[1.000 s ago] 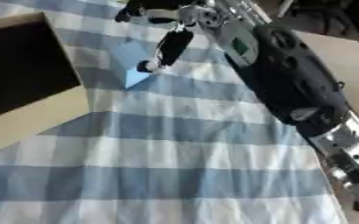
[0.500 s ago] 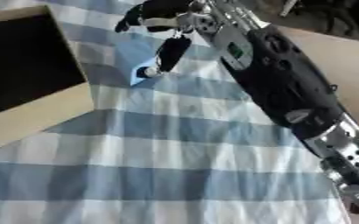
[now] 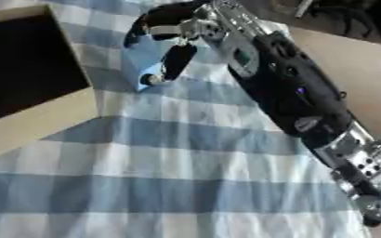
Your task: Pick up objects on the table and place them in the box.
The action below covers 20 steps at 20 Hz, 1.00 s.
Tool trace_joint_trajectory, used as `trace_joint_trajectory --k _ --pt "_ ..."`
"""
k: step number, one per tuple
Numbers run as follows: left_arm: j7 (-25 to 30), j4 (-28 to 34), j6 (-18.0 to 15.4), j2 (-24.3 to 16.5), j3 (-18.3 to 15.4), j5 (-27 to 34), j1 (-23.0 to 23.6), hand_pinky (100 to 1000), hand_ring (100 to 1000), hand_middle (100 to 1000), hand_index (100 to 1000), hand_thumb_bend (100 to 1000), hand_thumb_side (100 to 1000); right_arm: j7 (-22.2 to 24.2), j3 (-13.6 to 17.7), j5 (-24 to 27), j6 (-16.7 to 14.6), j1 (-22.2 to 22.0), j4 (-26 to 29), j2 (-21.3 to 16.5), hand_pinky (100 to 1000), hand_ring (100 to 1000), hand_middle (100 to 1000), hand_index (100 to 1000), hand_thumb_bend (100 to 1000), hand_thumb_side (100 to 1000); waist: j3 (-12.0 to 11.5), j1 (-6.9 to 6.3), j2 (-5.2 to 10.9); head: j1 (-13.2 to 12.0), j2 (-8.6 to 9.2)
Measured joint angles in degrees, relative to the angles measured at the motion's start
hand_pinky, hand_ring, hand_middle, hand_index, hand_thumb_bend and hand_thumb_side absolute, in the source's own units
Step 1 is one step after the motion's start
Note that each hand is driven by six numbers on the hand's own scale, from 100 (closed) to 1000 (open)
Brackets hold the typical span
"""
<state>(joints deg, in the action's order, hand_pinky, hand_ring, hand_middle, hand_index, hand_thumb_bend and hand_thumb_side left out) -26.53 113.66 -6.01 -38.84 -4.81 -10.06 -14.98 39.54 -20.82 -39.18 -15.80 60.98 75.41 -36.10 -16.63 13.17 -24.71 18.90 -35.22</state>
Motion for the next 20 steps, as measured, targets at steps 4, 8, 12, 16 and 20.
trace_joint_trajectory --k 4,8,12,16,20 --pt "0.0 0.0 -0.1 0.0 0.0 0.0 -0.2 775 789 735 819 539 730 -2.3 0.0 0.1 0.3 0.0 -0.8 0.4 861 845 683 794 210 462 -0.2 0.01 -0.02 0.4 0.02" --pt "0.0 0.0 -0.2 0.0 0.0 0.0 -0.2 775 789 735 819 538 732 -4.3 0.1 0.1 0.4 -0.1 -1.5 0.5 890 897 774 883 305 467 -0.3 0.03 -0.05 0.7 0.10" --pt "0.1 0.0 -0.2 0.1 0.0 0.0 -0.2 776 789 735 819 536 731 -4.3 0.1 -0.5 -0.3 -0.2 -1.5 0.5 939 962 863 971 383 484 -0.3 0.14 -0.18 0.6 0.09" --pt "0.2 0.0 -0.2 0.2 0.0 0.0 -0.1 776 790 735 819 534 731 -2.2 0.2 -1.1 -1.0 -0.6 -0.8 0.5 942 964 857 995 381 486 -0.2 0.38 -0.36 0.4 0.08" --pt "0.5 0.0 -0.3 0.4 0.0 0.0 -0.2 776 790 733 817 527 730 -0.8 0.4 -1.1 -0.9 -0.6 -0.8 0.5 901 892 624 884 332 446 -0.3 0.39 -0.50 0.5 0.13"
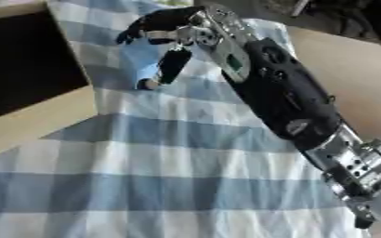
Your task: Pick up objects on the table and place them in the box.
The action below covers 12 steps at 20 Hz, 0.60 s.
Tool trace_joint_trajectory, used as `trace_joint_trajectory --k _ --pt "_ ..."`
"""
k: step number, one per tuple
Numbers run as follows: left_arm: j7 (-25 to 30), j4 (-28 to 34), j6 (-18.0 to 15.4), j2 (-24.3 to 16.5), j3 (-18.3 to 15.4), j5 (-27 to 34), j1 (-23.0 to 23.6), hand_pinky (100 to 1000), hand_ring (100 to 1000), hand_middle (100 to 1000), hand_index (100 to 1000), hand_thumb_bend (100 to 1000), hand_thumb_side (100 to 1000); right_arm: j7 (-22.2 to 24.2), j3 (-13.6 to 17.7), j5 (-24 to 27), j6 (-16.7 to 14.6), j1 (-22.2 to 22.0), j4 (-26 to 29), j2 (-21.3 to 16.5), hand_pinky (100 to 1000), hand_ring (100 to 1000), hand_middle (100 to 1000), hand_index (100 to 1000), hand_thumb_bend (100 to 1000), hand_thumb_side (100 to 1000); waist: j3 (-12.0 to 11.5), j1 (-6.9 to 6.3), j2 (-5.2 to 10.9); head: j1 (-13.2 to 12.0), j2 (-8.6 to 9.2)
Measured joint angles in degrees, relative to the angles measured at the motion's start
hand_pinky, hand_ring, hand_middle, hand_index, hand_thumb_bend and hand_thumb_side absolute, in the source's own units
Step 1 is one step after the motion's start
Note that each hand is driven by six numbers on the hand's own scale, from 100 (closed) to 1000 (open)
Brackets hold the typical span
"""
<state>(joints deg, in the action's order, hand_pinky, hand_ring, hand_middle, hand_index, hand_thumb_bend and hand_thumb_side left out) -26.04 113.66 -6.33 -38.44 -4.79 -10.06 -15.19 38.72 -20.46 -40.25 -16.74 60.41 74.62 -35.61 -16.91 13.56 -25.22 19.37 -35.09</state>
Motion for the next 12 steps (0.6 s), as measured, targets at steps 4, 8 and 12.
trace_joint_trajectory --k 4,8,12 --pt "0.1 0.0 -0.1 0.1 0.0 0.0 0.0 777 791 732 816 527 729 -0.6 0.0 0.4 0.3 -0.2 -0.1 0.0 881 850 531 786 251 456 -0.1 0.01 -0.16 0.0 0.14" --pt "0.1 0.0 -0.1 0.1 0.0 0.0 0.0 776 792 730 813 525 728 -2.4 0.0 1.1 1.0 -0.3 -0.3 0.0 836 774 428 675 100 337 -0.1 0.01 -0.16 0.0 0.14" --pt "0.1 0.0 -0.1 0.1 0.0 0.2 0.0 777 792 729 811 523 727 -6.6 0.1 2.1 2.4 -0.4 -0.2 0.0 804 725 367 605 100 140 0.0 -0.01 -0.15 0.0 0.14"
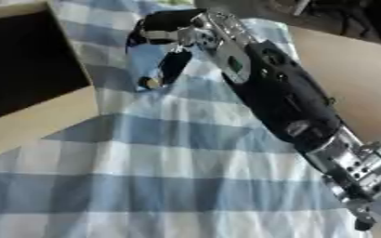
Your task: Pick up objects on the table and place them in the box.
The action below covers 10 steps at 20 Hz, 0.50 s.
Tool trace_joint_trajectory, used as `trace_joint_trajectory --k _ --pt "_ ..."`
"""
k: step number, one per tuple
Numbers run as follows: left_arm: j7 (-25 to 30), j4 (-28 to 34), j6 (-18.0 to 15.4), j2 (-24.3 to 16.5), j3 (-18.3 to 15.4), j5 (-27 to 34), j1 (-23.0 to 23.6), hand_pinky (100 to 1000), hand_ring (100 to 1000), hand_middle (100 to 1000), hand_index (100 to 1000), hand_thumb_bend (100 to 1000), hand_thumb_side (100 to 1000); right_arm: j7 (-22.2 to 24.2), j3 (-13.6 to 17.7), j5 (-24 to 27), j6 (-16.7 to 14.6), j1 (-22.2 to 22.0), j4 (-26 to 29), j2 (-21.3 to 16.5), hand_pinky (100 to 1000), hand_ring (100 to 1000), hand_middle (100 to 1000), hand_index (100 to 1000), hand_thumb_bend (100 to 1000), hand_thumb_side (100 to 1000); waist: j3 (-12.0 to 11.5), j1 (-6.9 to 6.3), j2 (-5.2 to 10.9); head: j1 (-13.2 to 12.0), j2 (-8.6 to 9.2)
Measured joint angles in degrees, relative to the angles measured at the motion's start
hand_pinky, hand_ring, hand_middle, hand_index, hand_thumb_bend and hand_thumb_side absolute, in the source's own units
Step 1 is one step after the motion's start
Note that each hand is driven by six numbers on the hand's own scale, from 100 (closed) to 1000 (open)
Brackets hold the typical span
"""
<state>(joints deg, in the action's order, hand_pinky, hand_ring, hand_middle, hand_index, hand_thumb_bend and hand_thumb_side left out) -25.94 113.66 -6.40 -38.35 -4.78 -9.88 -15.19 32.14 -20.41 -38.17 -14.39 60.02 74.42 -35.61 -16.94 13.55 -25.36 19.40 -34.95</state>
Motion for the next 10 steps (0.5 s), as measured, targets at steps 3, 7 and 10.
trace_joint_trajectory --k 3,7,10 --pt "0.0 0.0 0.0 0.0 0.0 0.1 0.0 777 792 728 810 523 727 -2.8 0.0 0.5 0.9 0.0 0.3 0.0 799 715 364 585 100 100 0.1 -0.09 0.26 0.0 -0.01" --pt "0.0 0.0 0.0 0.0 0.0 0.2 0.0 777 791 727 810 523 725 -3.5 -0.1 1.9 1.6 0.7 1.9 0.0 798 712 374 592 100 100 0.7 -0.68 1.06 0.0 -0.27" --pt "0.0 0.0 -0.1 0.0 0.0 0.3 0.0 776 791 726 810 524 723 -2.6 -0.3 3.0 2.1 1.9 3.7 -0.5 803 711 381 598 100 100 1.3 -0.98 2.16 0.0 -0.70"
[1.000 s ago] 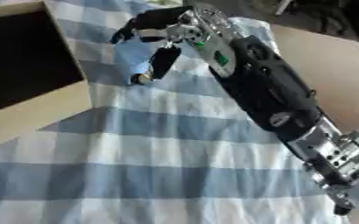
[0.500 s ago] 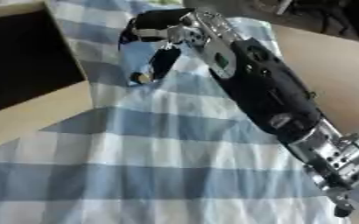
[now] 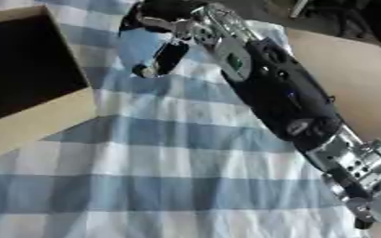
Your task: Pick up objects on the table and place them in the box.
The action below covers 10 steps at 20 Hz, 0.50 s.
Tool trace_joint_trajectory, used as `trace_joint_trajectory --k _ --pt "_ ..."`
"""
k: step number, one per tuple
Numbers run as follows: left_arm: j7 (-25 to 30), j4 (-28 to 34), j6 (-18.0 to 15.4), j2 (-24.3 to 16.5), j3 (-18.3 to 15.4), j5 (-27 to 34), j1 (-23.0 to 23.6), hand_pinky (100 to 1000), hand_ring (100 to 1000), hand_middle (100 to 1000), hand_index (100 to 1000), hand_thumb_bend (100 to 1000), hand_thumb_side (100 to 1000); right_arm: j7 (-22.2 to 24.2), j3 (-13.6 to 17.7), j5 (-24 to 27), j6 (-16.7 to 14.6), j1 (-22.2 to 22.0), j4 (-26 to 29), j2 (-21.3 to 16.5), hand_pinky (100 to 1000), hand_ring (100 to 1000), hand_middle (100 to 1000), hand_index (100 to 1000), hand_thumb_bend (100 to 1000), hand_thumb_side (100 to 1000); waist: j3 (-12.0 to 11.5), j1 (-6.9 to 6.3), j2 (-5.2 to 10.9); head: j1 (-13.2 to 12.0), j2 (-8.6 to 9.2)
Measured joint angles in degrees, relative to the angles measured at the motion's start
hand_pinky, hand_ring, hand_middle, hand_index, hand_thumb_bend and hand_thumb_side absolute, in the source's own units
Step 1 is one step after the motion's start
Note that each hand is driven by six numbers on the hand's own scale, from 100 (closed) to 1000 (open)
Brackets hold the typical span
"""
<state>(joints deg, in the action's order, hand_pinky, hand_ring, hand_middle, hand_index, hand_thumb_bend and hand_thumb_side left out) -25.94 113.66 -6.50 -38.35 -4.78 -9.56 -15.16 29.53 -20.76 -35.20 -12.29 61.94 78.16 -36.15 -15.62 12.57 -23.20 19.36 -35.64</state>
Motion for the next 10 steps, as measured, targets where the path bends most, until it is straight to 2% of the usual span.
trace_joint_trajectory --k 6,10 --pt "0.0 0.0 -0.4 0.0 0.0 0.9 -0.3 777 790 726 810 532 720 1.4 0.0 2.4 1.2 4.2 4.3 -0.2 811 711 397 613 100 100 0.3 -0.51 2.68 0.9 -1.59" --pt "0.5 0.0 -1.1 0.0 0.4 2.0 -2.0 777 790 726 810 536 717 1.5 0.0 2.5 1.6 7.0 5.2 1.4 812 711 407 621 100 100 -1.1 -0.51 3.85 2.9 -2.65"
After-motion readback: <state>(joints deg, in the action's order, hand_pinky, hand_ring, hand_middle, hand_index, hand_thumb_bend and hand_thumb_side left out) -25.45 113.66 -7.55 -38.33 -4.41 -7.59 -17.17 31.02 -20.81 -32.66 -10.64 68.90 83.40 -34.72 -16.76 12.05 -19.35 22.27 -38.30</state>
